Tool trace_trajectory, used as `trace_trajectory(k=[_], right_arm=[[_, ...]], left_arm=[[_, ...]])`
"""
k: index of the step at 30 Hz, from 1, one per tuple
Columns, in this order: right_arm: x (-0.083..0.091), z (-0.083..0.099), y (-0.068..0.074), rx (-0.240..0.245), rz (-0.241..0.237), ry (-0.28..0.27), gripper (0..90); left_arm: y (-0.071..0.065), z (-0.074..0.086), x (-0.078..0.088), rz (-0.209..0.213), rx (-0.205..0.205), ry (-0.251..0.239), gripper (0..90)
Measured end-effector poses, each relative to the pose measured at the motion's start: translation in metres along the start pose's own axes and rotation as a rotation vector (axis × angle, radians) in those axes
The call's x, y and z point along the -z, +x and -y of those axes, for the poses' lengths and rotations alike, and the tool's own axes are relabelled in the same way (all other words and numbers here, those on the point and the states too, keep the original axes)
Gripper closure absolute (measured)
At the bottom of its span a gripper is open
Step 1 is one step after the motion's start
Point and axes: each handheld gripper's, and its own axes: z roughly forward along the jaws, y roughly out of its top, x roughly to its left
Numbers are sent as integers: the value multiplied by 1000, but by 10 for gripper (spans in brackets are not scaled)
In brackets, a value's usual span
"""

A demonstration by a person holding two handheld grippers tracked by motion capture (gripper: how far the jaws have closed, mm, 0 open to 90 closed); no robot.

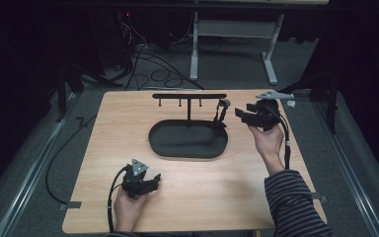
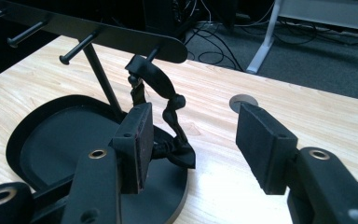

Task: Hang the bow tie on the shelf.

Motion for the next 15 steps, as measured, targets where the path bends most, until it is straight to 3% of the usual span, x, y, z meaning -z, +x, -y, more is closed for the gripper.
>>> trace_trajectory(k=[15], right_arm=[[9,17,-7,-11,-19,8,486]], left_arm=[[0,0,0,2,2,-1,311]])
